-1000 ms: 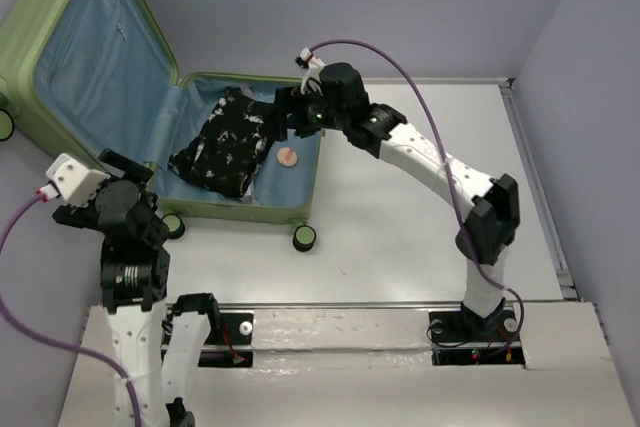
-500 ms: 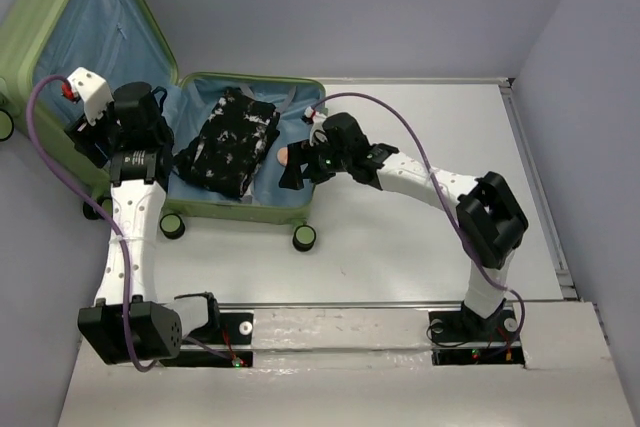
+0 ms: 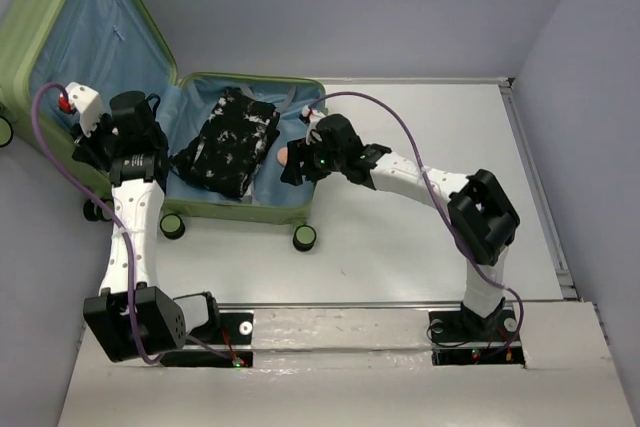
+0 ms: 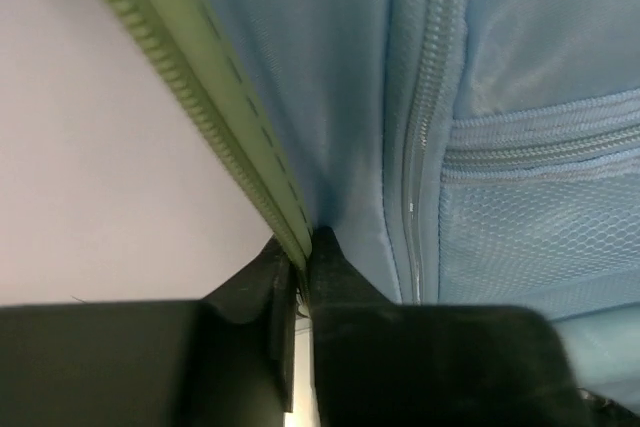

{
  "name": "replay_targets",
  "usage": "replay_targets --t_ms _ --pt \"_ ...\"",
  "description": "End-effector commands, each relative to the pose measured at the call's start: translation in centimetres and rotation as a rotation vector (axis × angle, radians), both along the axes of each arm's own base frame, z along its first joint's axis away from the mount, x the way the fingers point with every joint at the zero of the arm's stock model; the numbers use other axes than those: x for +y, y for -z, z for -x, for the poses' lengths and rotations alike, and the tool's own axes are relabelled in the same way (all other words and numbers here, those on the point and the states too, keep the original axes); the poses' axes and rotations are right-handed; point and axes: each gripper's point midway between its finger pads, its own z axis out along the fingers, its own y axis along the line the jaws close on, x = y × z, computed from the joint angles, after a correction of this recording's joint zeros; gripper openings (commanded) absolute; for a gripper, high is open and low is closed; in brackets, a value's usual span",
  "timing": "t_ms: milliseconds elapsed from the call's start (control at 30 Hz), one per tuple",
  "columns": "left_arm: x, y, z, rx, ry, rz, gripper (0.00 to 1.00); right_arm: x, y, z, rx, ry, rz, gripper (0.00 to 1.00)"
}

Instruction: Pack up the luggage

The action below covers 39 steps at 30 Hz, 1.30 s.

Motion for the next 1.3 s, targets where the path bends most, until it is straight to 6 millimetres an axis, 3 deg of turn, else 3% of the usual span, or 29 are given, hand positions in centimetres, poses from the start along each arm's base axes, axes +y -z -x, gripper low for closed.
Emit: replay_targets --t_ms 0,67,100,233,333,400,467,533,567,633,667,733,767,800,833,933,967,1033,1067,1167,1200,1233,1267 --pt "0.6 -1.2 0.2 -0.088 -0.028 -0.002 0.06 -2.2 -2.8 -0.4 -0.089 0.046 0.016 0.70" --pt "0.3 -1.7 -0.3 -0.110 0.010 0.012 0.06 -2.9 -4.1 -0.2 -0.118 0.065 0.010 0.79" --pt "0.0 -2.1 -0.2 -0.133 0.027 0.017 0.06 -3.7 -5.7 -0.5 -0.156 0.106 0.005 0.82" --pt "-2.0 -2.8 -0.8 -0.163 0.119 0.000 0.06 -6.8 -6.2 -1.7 -0.202 0.259 0.075 0.86" --pt "-4.3 -3.6 -1.2 -0.178 0.201 -0.036 0.06 -9.7 -4.2 -2.9 -0.204 0.383 0.182 0.85" --pt "-5.4 -4.0 -1.3 -0.192 0.243 -0.047 0.06 -10.3 -2.3 -3.2 -0.168 0.401 0.215 0.85" --pt "-7.5 -4.1 -2.0 -0.205 0.311 -0.043 0.06 -9.7 0.9 -3.0 -0.103 0.371 0.257 0.83" --pt "-8.8 -4.0 -2.1 -0.220 0.348 -0.039 0.06 -8.5 2.3 -2.7 -0.045 0.338 0.238 0.80" --pt "-10.4 -3.9 -2.6 -0.221 0.402 -0.033 0.06 -8.0 4.1 -2.6 -0.011 0.322 0.251 0.74" --pt "-12.1 -3.7 -2.6 -0.229 0.456 -0.027 0.06 -6.5 5.0 -2.2 0.034 0.276 0.209 0.68" --pt "-14.3 -3.6 -3.0 -0.232 0.525 -0.019 0.06 -6.0 5.8 -2.1 0.058 0.267 0.195 0.50" --pt "-16.6 -3.6 -2.9 -0.242 0.602 -0.008 0.06 -5.8 6.3 -2.1 0.067 0.275 0.184 0.27" --pt "-18.1 -3.6 -2.9 -0.245 0.647 -0.002 0.06 -6.0 6.6 -2.1 0.068 0.287 0.185 0.08" --pt "-19.5 -3.6 -2.8 -0.245 0.692 0.004 0.06 -6.1 6.9 -2.0 0.071 0.287 0.189 0.07" --pt "-22.7 -3.5 -2.4 -0.243 0.784 0.016 0.06 -6.2 6.2 -2.2 0.051 0.298 0.176 0.07" --pt "-27.4 -3.0 -1.3 -0.228 0.908 0.036 0.06 -7.5 6.2 -1.7 0.031 0.318 0.193 0.07" --pt "-30.5 -2.8 -0.2 -0.228 1.003 0.053 0.06 -8.0 5.0 -2.0 0.011 0.333 0.174 0.07" --pt "-33.4 -2.4 0.9 -0.241 1.068 0.100 0.06 -9.3 5.0 -1.4 0.011 0.338 0.176 0.07" --pt "-35.7 -2.2 2.1 -0.234 1.147 0.120 0.06 -9.9 3.7 -1.5 -0.005 0.346 0.151 0.07" --pt "-40.3 -1.3 3.6 -0.232 1.273 0.202 0.06 -12.6 4.5 -0.6 0.016 0.350 0.164 0.07" --pt "-42.2 -1.1 4.6 -0.228 1.334 0.225 0.06 -13.4 3.6 -0.3 0.007 0.346 0.148 0.07" --pt "-43.8 -0.8 5.2 -0.211 1.371 0.231 0.06 -14.7 4.9 0.4 0.029 0.350 0.169 0.07" --pt "-45.0 -0.8 5.8 -0.220 1.396 0.258 0.06 -16.5 4.1 -0.1 0.018 0.388 0.156 0.07"
